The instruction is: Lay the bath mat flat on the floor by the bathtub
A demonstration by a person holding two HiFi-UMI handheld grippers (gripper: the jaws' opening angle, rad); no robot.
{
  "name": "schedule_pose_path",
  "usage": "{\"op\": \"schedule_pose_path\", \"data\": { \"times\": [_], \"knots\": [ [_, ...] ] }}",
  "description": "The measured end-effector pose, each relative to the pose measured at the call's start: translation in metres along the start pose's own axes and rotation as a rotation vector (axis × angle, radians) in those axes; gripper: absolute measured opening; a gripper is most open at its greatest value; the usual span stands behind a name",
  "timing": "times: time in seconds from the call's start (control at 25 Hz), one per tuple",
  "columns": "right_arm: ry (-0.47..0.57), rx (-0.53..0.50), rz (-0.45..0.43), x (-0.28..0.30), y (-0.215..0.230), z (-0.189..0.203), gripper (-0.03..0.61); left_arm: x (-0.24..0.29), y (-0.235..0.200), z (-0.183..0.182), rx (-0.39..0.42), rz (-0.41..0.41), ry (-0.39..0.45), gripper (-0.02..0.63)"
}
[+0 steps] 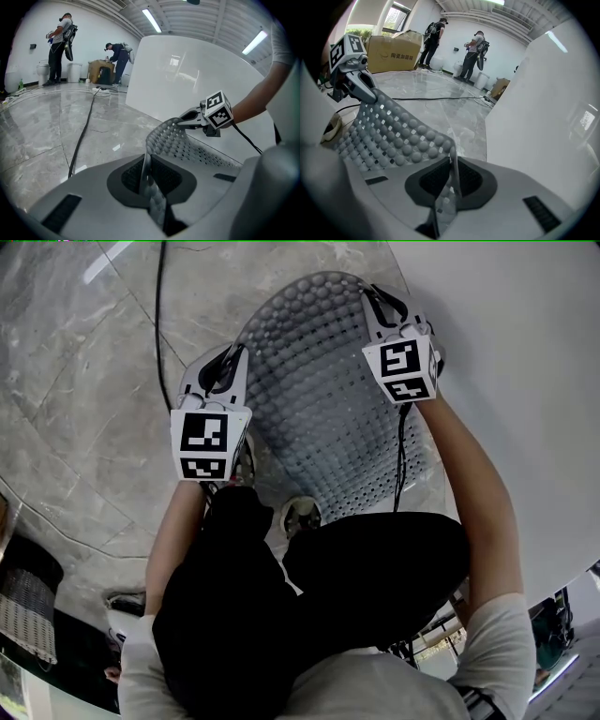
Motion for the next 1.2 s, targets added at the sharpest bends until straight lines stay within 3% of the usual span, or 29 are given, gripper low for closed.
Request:
{"op": "schedule_pose_path", "data": {
  "times": [0.6, 0.84, 1.04, 1.2],
  "knots": [
    [-0.039, -0.004, -0.037, 0.029, -0.001, 0.007, 0.034, 0.024, -0.019, 0.016, 0.016, -0.053, -0.079, 0.026],
    [-0.054, -0.019, -0.033, 0.037, 0.0, 0.006, 0.041, 0.033, -0.027, 0.018, 0.078, -0.09, -0.124, 0.028],
    [-0.063, -0.033, -0.025, 0.042, -0.001, 0.008, 0.046, 0.035, -0.031, 0.022, 0.1, -0.128, -0.139, 0.069],
    [-0.073, -0.101, -0.02, 0.048, -0.001, 0.01, 0.063, 0.037, -0.033, 0.023, 0.118, -0.151, -0.143, 0.086]
  ]
}}
Point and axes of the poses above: the fingertips, and each gripper's own axes: x forward along the fingers, y to its right, z out of its underside, the point moved 7 cm from there along -x, backward along the fingers, and after that the axes turned 1 degree about x, right-handed, at the moved point
